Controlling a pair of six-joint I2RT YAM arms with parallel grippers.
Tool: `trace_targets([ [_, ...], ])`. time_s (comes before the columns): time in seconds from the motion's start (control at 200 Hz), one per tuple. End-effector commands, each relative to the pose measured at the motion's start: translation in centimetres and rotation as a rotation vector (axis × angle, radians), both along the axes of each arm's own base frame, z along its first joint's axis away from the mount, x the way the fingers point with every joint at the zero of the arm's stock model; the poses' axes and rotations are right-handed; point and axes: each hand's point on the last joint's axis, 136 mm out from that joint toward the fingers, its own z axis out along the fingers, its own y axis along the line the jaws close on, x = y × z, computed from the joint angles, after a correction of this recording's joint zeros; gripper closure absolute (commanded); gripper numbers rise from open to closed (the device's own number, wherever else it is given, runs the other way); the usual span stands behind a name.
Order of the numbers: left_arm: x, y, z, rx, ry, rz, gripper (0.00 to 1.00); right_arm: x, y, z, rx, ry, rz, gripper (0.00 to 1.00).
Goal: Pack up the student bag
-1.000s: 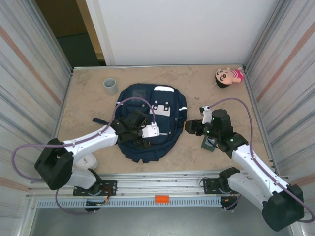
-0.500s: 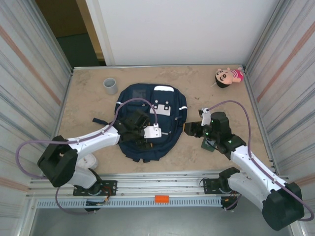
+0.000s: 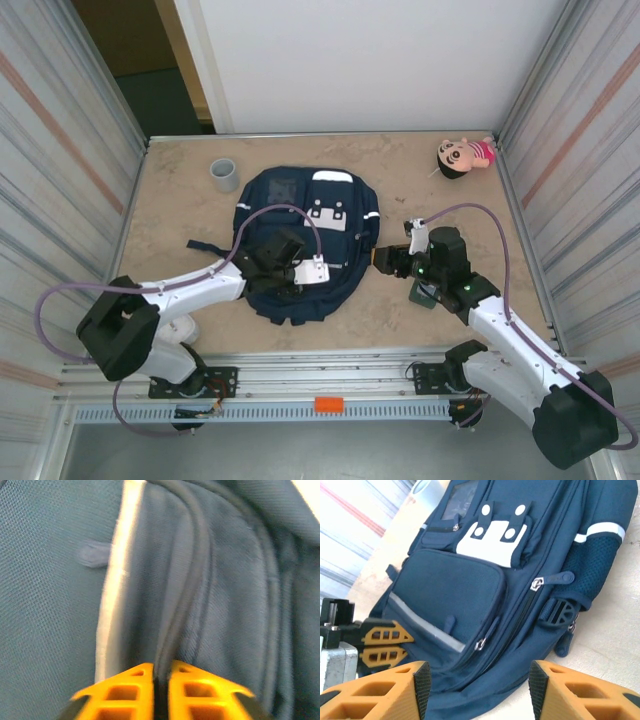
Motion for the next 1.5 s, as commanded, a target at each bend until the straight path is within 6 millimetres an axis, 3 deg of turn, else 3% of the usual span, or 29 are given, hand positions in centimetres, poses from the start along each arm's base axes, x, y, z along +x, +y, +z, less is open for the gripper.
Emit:
trace_targets([
  [0.0,0.2,-1.1,5.5,-0.149,-0.016,0.003,1.0,-0.2,0.3,-0.4,0.001,-0.001,0.02,0.42],
  [0.14,-2.3,-0.6,9.7,-0.298,-0.019,-0.087,1.0,0.3,1.1,-0.6,0.043,0.045,0.076,0.41],
  [0.321,-3.7,0.7,12.5,-0.369,-0.077,-0.128,1.0,2.0,2.6,-1.3,0.065,0.113,0.175,0.41],
  [0.546,-4.2,3.2,10.6,-0.178,-0.03,-0.108,1.0,4.9,4.6,-1.5,0.096,0.145,0.303,0.31],
  [0.717,-4.5,3.3,9.3,-0.175,-0.015,-0.109,1.0,6.5,6.0,-4.1,0.04,0.219,0.357,0.31],
  [0.887,-3.7,3.4,9.9,-0.191,-0.047,-0.085,1.0,5.6,6.9,-7.2,0.005,0.32,0.422,0.33],
  [1.027,-3.5,3.2,10.6,-0.222,-0.075,-0.083,1.0,3.0,7.5,-8.5,0.004,0.399,0.491,0.36],
  [1.298,-3.3,3.7,11.6,-0.249,-0.108,-0.047,1.0,-1.2,8.3,-7.9,0.008,0.469,0.585,0.44],
  [1.493,-3.0,4.1,12.0,-0.249,-0.138,-0.028,1.0,-1.5,7.6,-8.0,-0.054,0.474,0.562,0.57],
])
